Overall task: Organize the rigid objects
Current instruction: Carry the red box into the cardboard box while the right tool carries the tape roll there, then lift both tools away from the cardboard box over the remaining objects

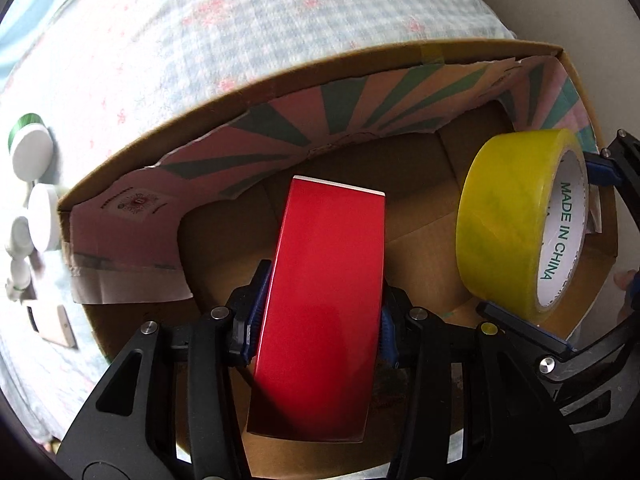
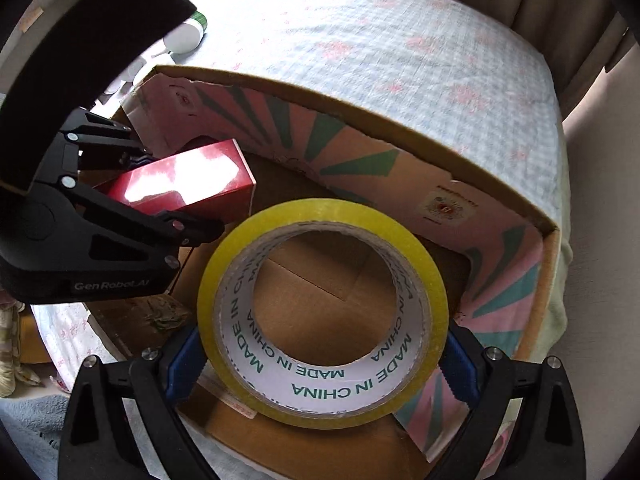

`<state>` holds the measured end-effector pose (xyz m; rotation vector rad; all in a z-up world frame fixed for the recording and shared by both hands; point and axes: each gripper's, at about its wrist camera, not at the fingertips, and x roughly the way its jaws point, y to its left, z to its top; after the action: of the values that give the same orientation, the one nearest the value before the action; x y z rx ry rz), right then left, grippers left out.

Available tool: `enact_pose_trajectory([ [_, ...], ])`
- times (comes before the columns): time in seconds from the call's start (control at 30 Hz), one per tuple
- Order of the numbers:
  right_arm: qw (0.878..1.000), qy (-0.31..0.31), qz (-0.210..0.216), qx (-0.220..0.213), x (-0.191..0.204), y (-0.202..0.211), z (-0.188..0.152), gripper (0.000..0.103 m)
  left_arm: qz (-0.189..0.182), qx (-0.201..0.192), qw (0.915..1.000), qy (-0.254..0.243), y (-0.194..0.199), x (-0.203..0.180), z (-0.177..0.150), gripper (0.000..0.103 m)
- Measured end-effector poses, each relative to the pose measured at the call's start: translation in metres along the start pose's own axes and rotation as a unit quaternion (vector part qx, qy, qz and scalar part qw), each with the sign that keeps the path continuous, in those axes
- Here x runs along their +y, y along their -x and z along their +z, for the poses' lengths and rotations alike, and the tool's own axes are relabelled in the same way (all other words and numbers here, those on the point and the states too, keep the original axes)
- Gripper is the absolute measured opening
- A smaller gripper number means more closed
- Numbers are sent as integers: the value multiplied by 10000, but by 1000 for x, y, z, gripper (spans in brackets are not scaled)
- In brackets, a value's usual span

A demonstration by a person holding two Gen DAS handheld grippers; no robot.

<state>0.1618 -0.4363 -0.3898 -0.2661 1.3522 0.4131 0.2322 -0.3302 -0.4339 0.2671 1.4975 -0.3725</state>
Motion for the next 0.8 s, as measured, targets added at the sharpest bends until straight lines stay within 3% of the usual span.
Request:
enact_pose_trajectory([
  [0.03, 10000, -35, 26, 64, 0, -3, 0, 97, -21, -85, 10000, -1, 4, 1, 0, 47],
  [0.07, 9999, -61, 24, 156, -1, -5, 0, 98, -77, -150, 9999, -13, 9, 1, -1, 78],
  [0.1, 9997, -56, 79, 237, -3, -5, 0, 101, -104, -190, 9998, -37, 13, 2, -1, 102],
  [0.27, 9998, -72, 91, -141, -9, 16, -6, 103, -79, -333, 9994, -78, 25, 7, -10, 103],
  [0.57, 9972, -729, 110, -103, -19, 38, -15, 103, -113, -521, 9984, 193, 58, 7, -24, 103],
  [0.8, 9970, -727, -89, -248, -16, 56, -9, 103, -95, -705, 9974, 134, 90, 6, -38, 103],
])
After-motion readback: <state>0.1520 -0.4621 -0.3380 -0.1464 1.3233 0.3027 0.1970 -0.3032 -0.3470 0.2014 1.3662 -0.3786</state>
